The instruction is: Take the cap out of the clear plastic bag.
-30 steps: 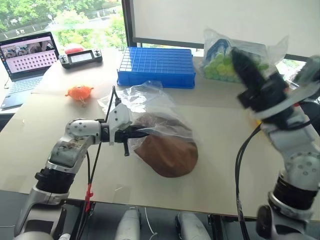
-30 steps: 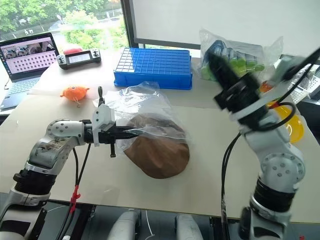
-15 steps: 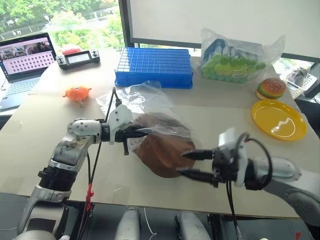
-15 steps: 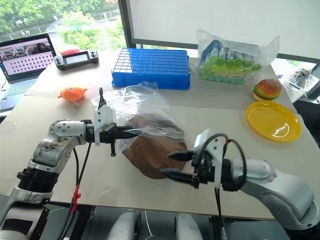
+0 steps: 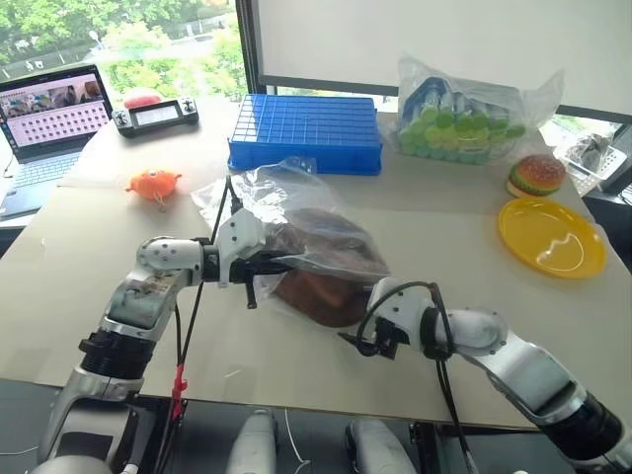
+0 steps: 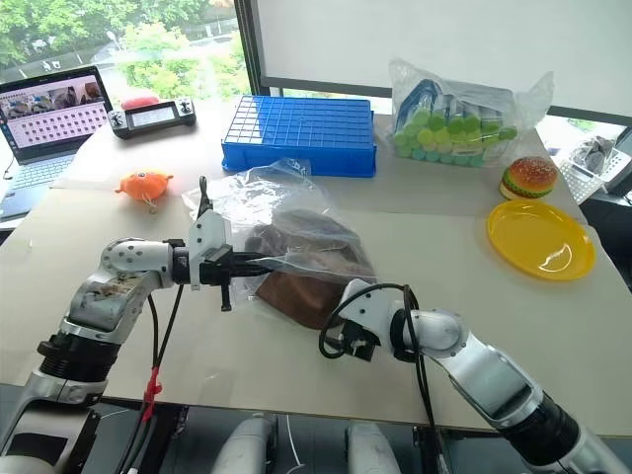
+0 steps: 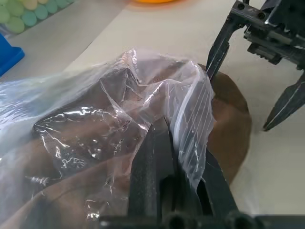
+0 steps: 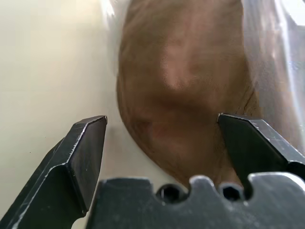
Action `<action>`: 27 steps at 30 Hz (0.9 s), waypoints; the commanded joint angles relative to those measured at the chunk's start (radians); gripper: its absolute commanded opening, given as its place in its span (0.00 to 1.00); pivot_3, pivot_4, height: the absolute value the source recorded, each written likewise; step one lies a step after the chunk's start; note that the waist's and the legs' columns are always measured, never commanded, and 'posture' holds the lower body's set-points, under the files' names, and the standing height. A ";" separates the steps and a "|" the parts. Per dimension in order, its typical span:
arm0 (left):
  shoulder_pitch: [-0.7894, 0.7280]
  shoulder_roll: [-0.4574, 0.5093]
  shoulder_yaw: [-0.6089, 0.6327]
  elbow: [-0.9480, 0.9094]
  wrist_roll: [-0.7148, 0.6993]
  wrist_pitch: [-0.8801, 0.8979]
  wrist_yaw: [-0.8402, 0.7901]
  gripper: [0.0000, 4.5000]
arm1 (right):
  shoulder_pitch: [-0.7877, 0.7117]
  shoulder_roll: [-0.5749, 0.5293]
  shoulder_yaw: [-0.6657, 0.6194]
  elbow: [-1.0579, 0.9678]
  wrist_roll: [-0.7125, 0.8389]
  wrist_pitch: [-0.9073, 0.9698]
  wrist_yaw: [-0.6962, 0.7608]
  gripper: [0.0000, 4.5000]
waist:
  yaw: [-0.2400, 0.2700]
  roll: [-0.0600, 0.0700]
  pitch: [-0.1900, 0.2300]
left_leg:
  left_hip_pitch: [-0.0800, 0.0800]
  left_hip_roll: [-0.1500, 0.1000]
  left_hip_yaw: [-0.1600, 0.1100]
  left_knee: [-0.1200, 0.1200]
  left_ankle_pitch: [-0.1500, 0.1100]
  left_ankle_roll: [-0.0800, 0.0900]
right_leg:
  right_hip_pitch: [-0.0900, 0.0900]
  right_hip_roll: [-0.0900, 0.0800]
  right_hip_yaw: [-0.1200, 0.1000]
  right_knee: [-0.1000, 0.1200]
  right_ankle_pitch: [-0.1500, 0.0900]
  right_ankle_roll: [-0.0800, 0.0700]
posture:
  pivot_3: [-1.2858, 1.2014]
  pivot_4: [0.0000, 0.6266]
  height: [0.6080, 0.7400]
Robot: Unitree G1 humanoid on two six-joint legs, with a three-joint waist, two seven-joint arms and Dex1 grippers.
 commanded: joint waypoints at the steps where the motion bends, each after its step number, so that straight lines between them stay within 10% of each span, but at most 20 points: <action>1: -0.017 0.000 0.017 -0.025 -0.005 0.003 0.007 0.00 | 0.035 0.023 0.016 0.027 -0.048 0.032 0.011 0.99 | 0.000 -0.001 0.000 | 0.000 0.000 0.000 0.000 0.000 0.000 | 0.000 0.000 0.000 0.000 0.000 0.000 | 0.52 0.24 0.92; 8: -0.016 0.006 0.023 -0.074 -0.019 0.045 0.021 0.00 | 0.069 0.081 0.025 0.013 -0.060 0.100 0.037 0.84 | -0.002 -0.003 -0.003 | 0.001 0.000 0.000 0.000 0.000 0.000 | 0.002 0.000 0.000 0.001 0.000 0.000 | 0.52 0.24 0.92; 19: 0.007 0.034 0.049 -0.200 -0.056 0.147 0.055 0.00 | 0.078 0.099 0.033 0.025 -0.112 0.130 0.057 0.00 | -0.002 -0.004 -0.004 | 0.004 0.000 0.000 0.000 0.000 0.000 | 0.004 0.000 0.000 0.001 0.000 0.000 | 0.52 0.24 0.92; 27: -0.013 0.021 0.034 -0.140 -0.034 0.121 0.053 0.00 | 0.085 0.201 -0.081 -0.013 -0.008 0.152 0.056 0.00 | -0.005 -0.005 -0.004 | 0.017 0.001 0.000 -0.004 0.000 0.000 | 0.017 0.000 0.000 -0.004 -0.002 0.002 | 0.52 0.24 0.92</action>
